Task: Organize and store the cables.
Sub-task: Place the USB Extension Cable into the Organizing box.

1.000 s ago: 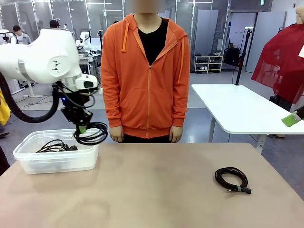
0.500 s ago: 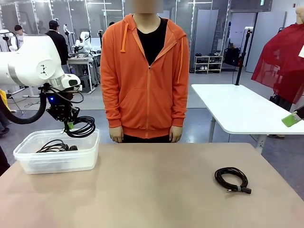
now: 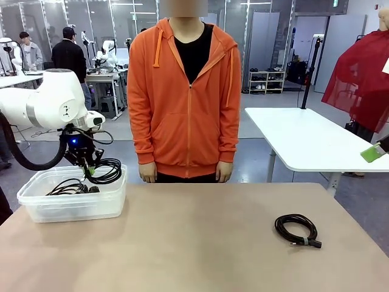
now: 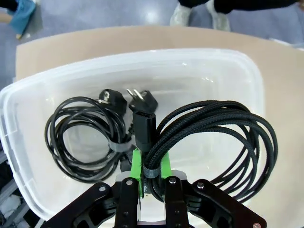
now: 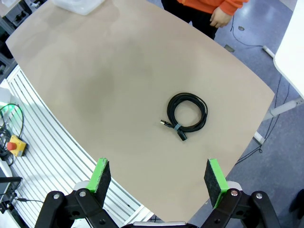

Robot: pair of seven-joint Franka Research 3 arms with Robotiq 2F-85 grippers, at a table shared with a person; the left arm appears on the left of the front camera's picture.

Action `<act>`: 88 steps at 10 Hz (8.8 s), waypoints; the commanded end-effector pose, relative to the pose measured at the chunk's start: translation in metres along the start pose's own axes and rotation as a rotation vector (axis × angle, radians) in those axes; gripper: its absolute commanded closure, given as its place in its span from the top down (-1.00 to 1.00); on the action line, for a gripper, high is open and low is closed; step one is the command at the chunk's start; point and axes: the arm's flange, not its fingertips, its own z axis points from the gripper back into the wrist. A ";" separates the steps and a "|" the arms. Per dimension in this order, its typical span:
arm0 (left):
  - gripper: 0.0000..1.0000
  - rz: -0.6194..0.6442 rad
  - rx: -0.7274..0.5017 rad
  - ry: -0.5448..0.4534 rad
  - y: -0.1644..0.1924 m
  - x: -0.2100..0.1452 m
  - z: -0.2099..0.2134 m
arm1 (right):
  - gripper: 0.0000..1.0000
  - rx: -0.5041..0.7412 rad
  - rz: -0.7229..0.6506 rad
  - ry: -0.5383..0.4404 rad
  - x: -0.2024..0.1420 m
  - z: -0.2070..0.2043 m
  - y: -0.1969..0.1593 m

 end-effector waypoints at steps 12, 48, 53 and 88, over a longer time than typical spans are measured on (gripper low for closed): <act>0.26 0.101 -0.021 0.094 0.001 0.005 -0.054 | 1.00 -0.004 0.004 0.003 0.000 0.000 0.000; 1.00 -0.597 -0.203 -0.255 -0.011 -0.221 0.173 | 1.00 -0.004 0.004 0.003 0.000 0.000 0.000; 1.00 -0.746 -0.211 -0.348 -0.006 -0.264 0.198 | 1.00 -0.004 0.004 0.003 0.000 0.000 0.000; 1.00 -0.693 -0.297 -0.394 0.005 -0.286 0.225 | 1.00 0.264 0.851 0.472 -0.035 -0.315 -0.066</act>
